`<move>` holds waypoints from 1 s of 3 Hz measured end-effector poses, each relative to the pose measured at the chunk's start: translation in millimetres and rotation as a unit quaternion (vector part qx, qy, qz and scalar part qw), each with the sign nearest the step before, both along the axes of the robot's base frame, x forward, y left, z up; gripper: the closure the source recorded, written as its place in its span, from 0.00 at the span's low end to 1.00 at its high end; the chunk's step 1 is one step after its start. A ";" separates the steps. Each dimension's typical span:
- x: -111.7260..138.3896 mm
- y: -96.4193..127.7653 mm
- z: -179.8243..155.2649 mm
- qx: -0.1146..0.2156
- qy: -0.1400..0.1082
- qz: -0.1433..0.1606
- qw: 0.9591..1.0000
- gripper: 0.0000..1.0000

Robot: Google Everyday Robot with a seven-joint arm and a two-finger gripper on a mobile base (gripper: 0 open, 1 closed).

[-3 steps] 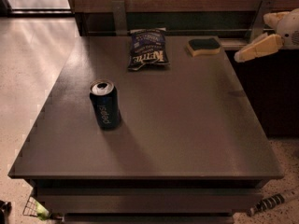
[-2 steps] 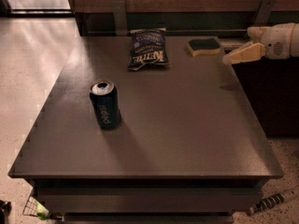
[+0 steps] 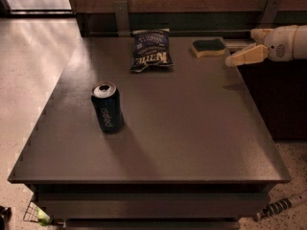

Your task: Move sponge near pepsi can

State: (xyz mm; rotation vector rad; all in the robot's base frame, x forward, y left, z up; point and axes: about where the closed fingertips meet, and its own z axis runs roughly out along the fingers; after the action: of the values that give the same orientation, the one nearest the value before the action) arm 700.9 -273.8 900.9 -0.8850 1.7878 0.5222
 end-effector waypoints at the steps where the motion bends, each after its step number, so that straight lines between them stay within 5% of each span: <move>1: 28.1 11.4 -15.0 0.026 -0.002 0.005 1.000 0.00; 3: 93.6 26.2 -57.1 0.073 -0.004 0.001 0.997 0.00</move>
Offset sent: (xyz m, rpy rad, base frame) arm 0.1212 0.0178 -0.0611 0.1775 -0.0081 0.0137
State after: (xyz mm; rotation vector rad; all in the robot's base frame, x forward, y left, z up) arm 794.5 -247.6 843.7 -0.7880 1.7175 0.6407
